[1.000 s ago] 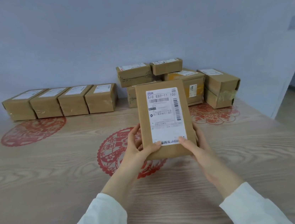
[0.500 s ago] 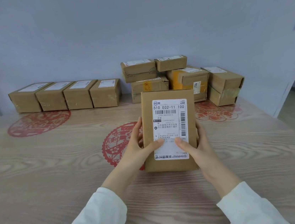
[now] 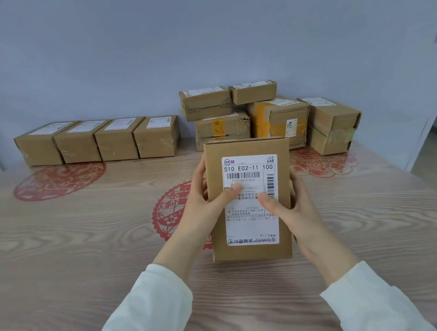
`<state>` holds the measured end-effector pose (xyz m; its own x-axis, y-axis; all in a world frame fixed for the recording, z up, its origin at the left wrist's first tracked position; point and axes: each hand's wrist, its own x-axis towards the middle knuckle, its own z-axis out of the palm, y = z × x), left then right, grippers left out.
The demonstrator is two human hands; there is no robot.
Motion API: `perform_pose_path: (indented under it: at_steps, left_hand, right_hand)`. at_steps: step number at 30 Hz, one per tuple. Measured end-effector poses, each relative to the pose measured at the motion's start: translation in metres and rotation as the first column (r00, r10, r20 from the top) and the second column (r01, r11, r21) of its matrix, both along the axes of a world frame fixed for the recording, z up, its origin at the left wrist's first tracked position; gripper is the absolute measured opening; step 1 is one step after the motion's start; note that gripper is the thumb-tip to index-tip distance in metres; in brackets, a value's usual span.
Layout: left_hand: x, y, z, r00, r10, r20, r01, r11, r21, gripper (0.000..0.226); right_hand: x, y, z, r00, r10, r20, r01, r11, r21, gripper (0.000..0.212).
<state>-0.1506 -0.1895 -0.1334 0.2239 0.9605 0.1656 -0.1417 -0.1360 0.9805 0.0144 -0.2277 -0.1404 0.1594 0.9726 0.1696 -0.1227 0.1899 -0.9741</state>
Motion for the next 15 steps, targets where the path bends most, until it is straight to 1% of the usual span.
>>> perform_pose_path:
  at_steps: [4, 6, 9, 11, 15]
  left_hand:
    - [-0.004, -0.002, 0.003, 0.995, -0.009, -0.099, 0.014, 0.999, 0.05, 0.096]
    - [-0.003, -0.002, 0.008, 0.995, -0.016, -0.095, 0.023, 0.997, 0.075, 0.097]
    - [-0.001, -0.002, 0.02, 0.999, -0.011, -0.034, 0.014, 0.995, 0.095, 0.093]
    - [-0.001, -0.003, 0.025, 1.0, 0.004, -0.026, -0.001, 0.992, 0.126, 0.095]
    - [0.0, -0.006, 0.025, 0.995, 0.016, -0.1, 0.006, 0.975, 0.221, 0.095]
  right_hand:
    - [0.003, 0.003, 0.009, 1.0, -0.03, -0.009, 0.03, 0.999, 0.015, 0.089]
    - [0.002, 0.003, 0.012, 0.999, -0.048, 0.01, 0.048, 0.998, 0.044, 0.089]
    - [0.001, 0.0, 0.015, 0.996, -0.052, 0.078, 0.045, 0.995, 0.088, 0.096]
    - [0.001, -0.002, 0.017, 0.995, -0.045, 0.09, 0.036, 0.994, 0.105, 0.098]
    - [0.005, -0.001, 0.025, 0.996, -0.042, 0.077, 0.031, 0.99, 0.135, 0.093]
